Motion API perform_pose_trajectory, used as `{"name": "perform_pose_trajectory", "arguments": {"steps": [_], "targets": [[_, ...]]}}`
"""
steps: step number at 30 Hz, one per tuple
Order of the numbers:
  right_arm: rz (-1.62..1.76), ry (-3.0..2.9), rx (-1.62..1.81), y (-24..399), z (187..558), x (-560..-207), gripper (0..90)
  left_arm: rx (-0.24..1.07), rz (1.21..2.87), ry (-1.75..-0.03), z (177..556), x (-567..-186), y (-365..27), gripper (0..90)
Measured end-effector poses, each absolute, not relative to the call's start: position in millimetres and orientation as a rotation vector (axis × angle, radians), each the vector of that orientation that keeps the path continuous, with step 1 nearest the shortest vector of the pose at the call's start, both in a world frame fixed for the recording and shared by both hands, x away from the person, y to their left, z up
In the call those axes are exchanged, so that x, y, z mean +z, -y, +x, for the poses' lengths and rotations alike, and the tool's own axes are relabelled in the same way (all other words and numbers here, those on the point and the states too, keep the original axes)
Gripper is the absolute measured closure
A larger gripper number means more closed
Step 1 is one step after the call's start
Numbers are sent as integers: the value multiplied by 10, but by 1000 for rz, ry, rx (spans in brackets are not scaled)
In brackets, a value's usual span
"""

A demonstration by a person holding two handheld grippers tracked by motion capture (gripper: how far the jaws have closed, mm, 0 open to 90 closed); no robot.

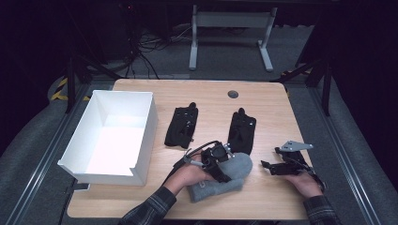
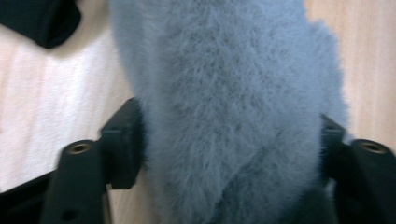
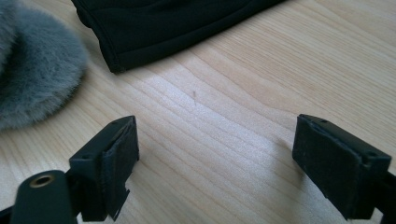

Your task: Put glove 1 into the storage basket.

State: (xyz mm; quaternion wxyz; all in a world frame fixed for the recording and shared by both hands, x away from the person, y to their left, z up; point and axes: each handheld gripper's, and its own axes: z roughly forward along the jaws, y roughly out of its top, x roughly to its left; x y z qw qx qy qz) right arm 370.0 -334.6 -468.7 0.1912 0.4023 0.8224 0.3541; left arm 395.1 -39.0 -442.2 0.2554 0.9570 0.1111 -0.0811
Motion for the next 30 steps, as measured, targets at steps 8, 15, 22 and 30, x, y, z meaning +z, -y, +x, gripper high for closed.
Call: {"name": "perform_pose_trajectory", "arguments": {"steps": [8, 15, 22, 30], "targets": [[1129, -2310, 995, 3345, 3700, -4687, 149, -279, 2602, -276, 3955, -4419, 394, 532], [1129, -2310, 995, 3345, 3701, -4687, 149, -329, 2570, -283, 3984, -4383, 348, 673], [1128, -2310, 995, 3345, 3702, -4687, 149, -321, 2528, -368, 4007, -4288, 255, 696], [1127, -2310, 995, 3345, 3703, -4687, 149, -260, 2467, -447, 4029, -4072, 76, 696]]}}
